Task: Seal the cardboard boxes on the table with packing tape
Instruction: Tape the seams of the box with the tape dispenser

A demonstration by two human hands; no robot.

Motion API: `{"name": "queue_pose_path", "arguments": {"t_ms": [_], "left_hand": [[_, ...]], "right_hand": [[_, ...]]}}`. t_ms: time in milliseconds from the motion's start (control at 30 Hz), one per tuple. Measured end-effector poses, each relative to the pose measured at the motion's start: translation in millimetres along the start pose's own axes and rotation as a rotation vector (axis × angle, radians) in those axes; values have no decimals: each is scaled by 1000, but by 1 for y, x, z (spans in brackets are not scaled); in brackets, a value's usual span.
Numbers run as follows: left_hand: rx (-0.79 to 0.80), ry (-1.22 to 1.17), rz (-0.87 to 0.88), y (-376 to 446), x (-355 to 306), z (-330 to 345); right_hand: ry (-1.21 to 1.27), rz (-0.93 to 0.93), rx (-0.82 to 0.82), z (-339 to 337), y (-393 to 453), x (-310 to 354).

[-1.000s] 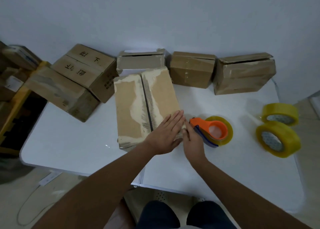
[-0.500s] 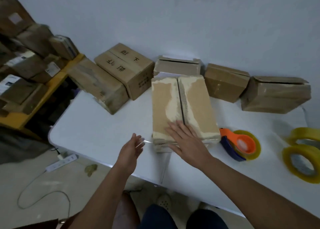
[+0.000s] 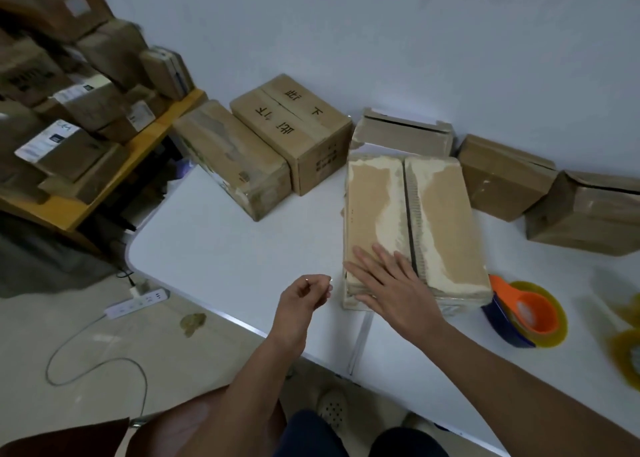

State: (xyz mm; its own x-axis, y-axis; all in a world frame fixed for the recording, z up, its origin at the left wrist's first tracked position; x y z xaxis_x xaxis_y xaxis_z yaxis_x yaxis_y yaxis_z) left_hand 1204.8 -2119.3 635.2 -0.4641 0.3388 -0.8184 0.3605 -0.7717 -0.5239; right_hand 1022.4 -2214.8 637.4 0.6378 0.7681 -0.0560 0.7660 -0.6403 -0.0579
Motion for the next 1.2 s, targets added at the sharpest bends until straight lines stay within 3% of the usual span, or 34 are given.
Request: {"name": "queue_pose_path", "arguments": {"t_ms": [167, 333, 600, 767, 900, 1200], "left_hand": [[-64, 95, 51, 4, 6, 20], [-127, 230, 211, 7, 16, 34], [-188, 220, 224, 17, 29, 61], [-137, 294, 86, 29, 18, 55], [-162, 410, 169, 15, -1, 39], [227, 700, 154, -20, -12, 59]], "right_hand": [[6, -4, -7, 0, -1, 0], [24, 17, -7, 1, 3, 0], [49, 44, 3, 1, 6, -1], [67, 48, 27, -2, 7, -1], [80, 57, 47, -3, 6, 0], [182, 10, 78, -11, 7, -3]]}}
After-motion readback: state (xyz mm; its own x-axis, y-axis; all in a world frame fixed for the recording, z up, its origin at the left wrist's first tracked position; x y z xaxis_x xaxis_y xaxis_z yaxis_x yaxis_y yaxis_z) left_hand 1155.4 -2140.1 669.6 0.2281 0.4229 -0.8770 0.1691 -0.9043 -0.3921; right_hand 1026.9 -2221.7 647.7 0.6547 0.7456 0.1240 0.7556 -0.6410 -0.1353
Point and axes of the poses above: each hand's wrist, its own y-axis towards the middle knuckle, its own z-axis out of the palm, x = y × z, the point moved 1 cm from there along y, towards the middle knuckle, and after that the axes turned 3 degrees about -y, right-handed, at the moved point
